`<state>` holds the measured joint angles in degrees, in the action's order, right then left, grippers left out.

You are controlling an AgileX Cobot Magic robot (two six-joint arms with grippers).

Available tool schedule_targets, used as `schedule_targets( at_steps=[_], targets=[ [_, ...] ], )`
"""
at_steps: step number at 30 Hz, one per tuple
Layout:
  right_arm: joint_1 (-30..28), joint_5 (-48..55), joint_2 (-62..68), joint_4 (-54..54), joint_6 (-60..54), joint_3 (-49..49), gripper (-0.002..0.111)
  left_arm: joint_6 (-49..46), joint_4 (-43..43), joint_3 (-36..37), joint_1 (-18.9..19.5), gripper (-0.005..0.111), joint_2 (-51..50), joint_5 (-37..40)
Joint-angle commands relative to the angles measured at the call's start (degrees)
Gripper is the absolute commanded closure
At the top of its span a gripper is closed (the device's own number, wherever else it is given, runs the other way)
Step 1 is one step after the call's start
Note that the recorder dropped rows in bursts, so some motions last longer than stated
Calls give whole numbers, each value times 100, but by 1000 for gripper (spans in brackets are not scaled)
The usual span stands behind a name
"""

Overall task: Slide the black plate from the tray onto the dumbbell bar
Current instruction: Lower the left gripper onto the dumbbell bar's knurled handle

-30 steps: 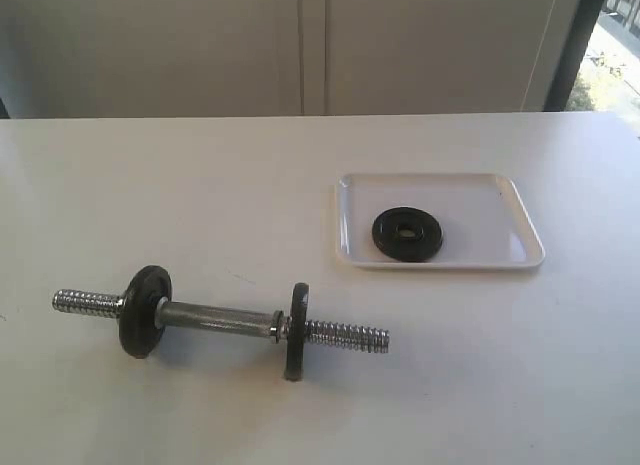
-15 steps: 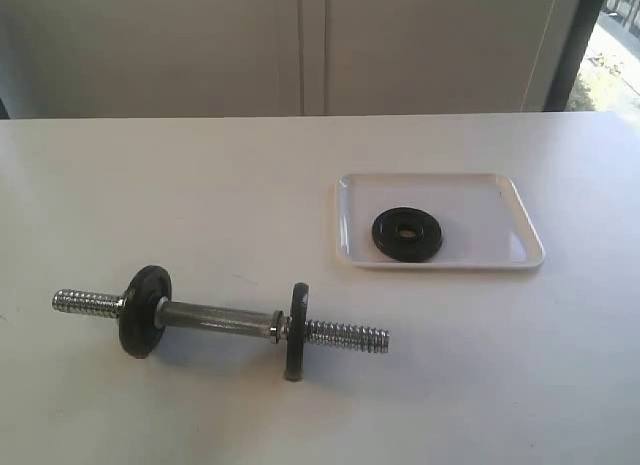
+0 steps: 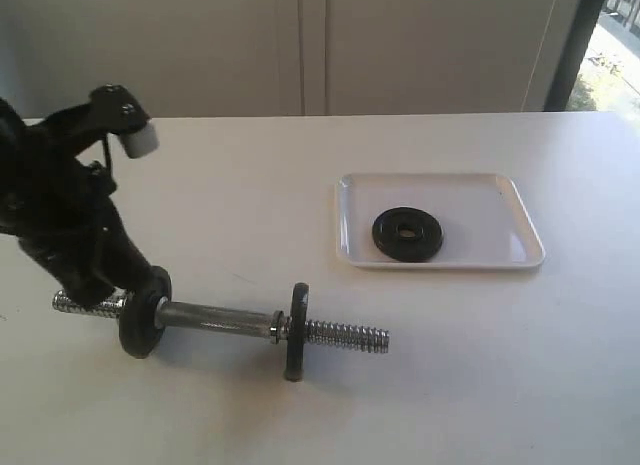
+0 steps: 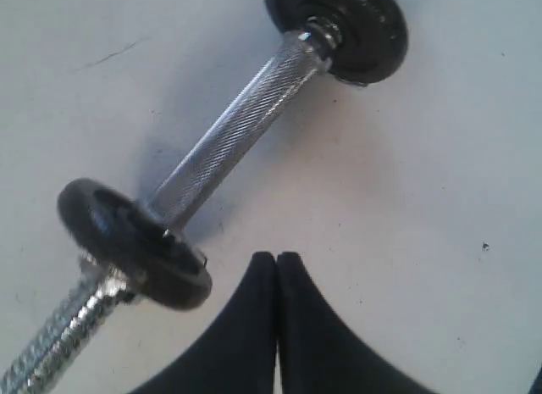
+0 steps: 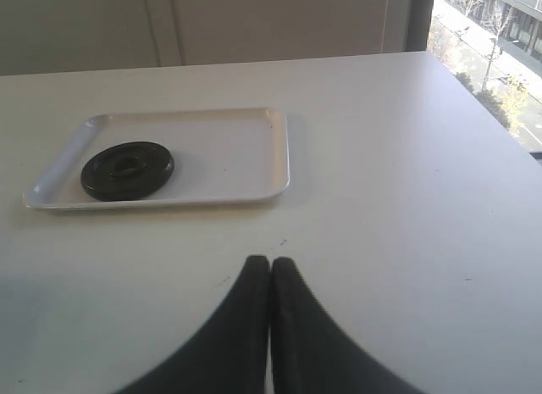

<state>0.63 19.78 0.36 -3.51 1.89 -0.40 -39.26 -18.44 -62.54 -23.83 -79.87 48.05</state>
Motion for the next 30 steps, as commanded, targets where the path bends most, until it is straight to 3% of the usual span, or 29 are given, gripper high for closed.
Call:
schedule_targets(
  at_steps=[1,4,8,10,13,18,20,30],
  targets=[
    [2,-9,-36,47,-58,40,108,-1029,3,-387,-562,107,-609,-109],
    [2,-9,-36,47,-58,40,108,-1474,54,-387,-654,107,-774,-533],
    [2,-9,-36,47,-58,40,108,-2316,169,-387,-654,106,-874,-524],
    [2,-9,-36,47,-58,40,108,-2524,210,-387,-654,100,-885,-473],
    [2,-9,-36,47,-58,40,108,-2740,210,-387,-654,76,-885,-485],
    [2,-9,-36,47,-58,40,108,-2995,223,-387,-654,19,-1092,-748],
    [2,-9,-36,47,-58,40,108,-2953,223,-387,-654,10,-1240,-1071],
    [2,-9,-36,47,-58,40,108,-2973,187,-387,-654,17,-1996,-1348]
  ],
)
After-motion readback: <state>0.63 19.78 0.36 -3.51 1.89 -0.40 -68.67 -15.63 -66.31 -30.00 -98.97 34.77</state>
